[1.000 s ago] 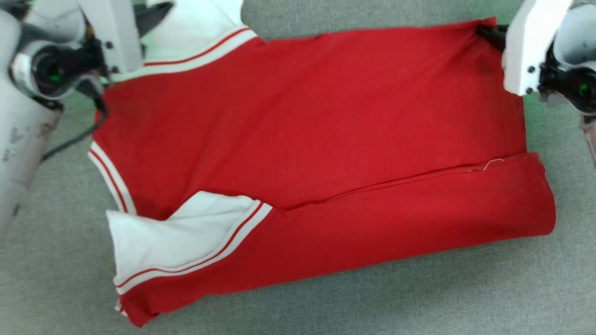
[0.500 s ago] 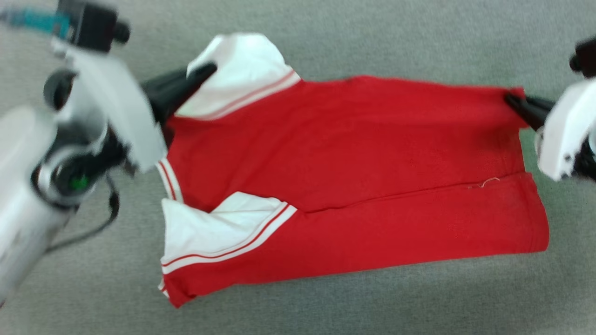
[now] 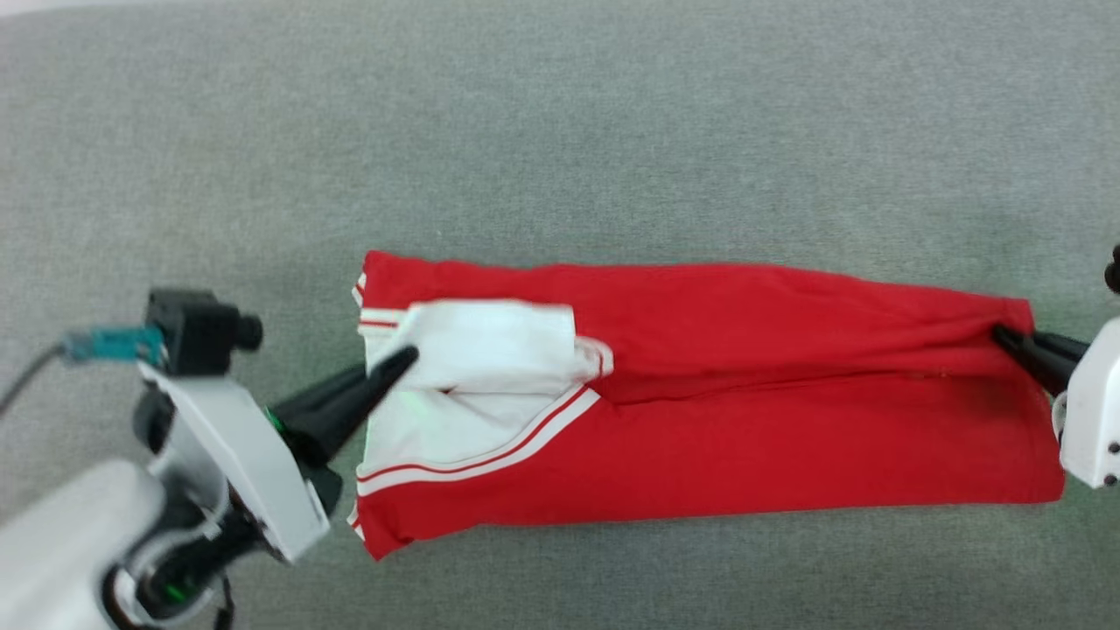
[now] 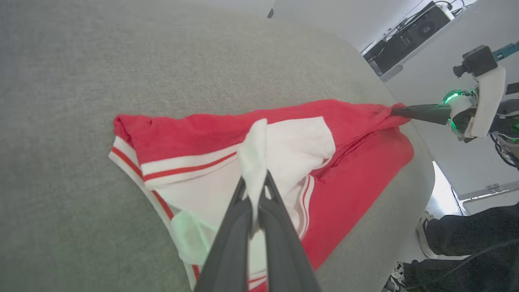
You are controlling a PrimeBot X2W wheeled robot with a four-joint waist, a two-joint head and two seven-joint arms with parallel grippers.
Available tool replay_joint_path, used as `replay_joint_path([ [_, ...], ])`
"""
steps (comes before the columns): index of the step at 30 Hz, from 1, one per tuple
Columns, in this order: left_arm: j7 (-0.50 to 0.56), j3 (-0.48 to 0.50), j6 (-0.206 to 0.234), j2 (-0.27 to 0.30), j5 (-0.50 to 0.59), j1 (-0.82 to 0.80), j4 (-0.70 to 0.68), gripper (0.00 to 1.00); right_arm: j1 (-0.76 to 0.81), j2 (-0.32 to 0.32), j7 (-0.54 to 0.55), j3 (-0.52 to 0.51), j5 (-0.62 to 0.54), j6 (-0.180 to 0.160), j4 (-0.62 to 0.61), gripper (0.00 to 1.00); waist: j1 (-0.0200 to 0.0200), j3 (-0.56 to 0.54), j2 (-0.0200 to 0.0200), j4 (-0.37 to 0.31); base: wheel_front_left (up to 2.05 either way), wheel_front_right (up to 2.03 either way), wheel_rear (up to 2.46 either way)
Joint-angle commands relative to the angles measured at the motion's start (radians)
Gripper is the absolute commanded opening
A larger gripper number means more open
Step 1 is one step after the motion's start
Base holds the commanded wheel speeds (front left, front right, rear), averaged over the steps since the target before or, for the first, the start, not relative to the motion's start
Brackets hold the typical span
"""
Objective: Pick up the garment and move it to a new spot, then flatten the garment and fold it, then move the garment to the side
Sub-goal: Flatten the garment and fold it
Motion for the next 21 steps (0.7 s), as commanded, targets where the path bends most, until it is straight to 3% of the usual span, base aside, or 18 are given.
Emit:
replay_joint_path([
  [1, -0.025, -0.004, 0.010, -0.014, 0.002, 0.026, 0.001, 0.00, 0.028, 0.013, 0.011, -0.027, -0.013, -0.001, -0.017, 0.00, 0.0000, 0.010, 0.0000, 0.009, 0.00, 0.00, 0.00],
  [10, -0.079, -0.058, 0.029, -0.131, 0.088, 0.027, 0.179, 0.00, 0.075, 0.078, 0.063, -0.081, -0.065, -0.001, -0.022, 0.00, 0.0000, 0.051, 0.0000, 0.026, 0.00, 0.00, 0.00],
  [19, -0.107, -0.082, 0.031, -0.184, 0.136, 0.019, 0.292, 0.00, 0.068, 0.119, 0.064, -0.059, -0.080, -0.001, 0.029, 0.00, 0.0000, 0.065, 0.0000, 0.027, 0.00, 0.00, 0.00],
  [20, -0.116, -0.079, 0.031, -0.189, 0.138, 0.018, 0.298, 0.00, 0.066, 0.123, 0.056, -0.061, -0.076, -0.001, 0.031, 0.27, 0.0000, 0.062, 0.0000, 0.028, 0.00, 0.00, 0.00],
  [21, -0.125, -0.075, 0.029, -0.193, 0.136, 0.020, 0.301, 0.29, 0.066, 0.125, 0.052, -0.065, -0.073, -0.001, 0.033, 0.47, 0.0000, 0.057, 0.0000, 0.027, 0.00, 0.00, 0.00],
])
